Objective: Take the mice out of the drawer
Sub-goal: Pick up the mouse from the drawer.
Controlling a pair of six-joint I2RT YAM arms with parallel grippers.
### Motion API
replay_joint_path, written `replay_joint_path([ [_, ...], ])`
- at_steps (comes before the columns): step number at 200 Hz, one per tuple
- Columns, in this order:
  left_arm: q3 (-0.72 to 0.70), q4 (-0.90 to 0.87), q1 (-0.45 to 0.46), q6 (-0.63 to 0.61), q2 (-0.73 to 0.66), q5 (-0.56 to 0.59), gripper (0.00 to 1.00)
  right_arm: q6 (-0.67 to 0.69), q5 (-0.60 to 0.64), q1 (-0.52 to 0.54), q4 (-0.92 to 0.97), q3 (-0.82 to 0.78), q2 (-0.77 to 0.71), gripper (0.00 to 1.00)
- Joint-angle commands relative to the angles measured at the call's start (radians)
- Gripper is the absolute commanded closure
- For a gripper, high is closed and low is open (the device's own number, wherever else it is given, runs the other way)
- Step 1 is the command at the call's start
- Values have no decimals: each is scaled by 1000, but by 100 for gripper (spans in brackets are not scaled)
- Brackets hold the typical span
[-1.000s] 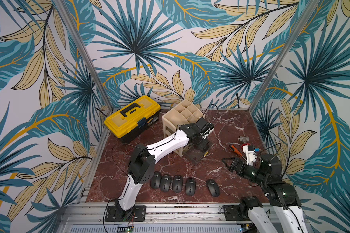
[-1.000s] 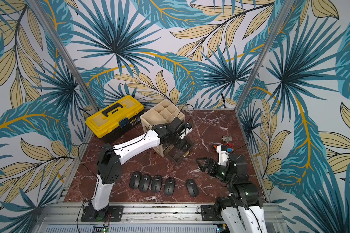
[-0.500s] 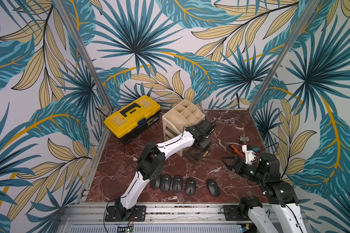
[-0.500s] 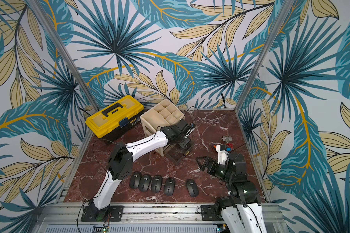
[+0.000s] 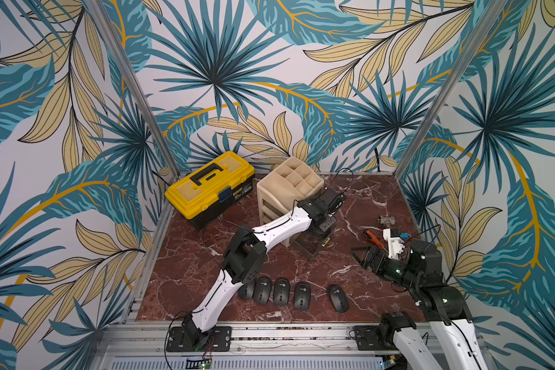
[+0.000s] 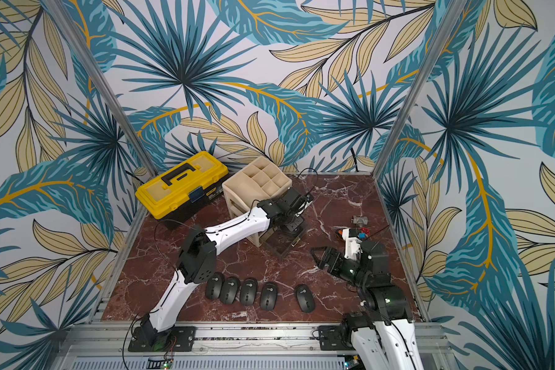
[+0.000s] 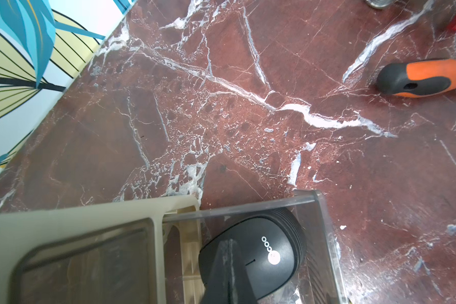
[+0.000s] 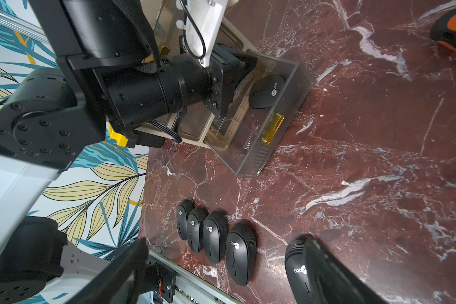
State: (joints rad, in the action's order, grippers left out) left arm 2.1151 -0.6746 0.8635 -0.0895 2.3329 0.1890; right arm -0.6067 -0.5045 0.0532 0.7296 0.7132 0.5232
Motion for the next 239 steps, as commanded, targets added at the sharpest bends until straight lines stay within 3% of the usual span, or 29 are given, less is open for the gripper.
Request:
replay_joint_path([
  [1,25,-1,15,-28,-14,18,100,-8,6,-1,-27,-29,7,6],
  [52,65,-15,37,17,5,45,100,-11,-3,-1,-39,-44,10,6],
  [97,124,-35,48,2,48,137,100,-5,-5,-1,-35,-46,11,7],
  [239,140,-62,25,-27,147,165,100,-6,-3,-1,-37,-78,-1,6],
])
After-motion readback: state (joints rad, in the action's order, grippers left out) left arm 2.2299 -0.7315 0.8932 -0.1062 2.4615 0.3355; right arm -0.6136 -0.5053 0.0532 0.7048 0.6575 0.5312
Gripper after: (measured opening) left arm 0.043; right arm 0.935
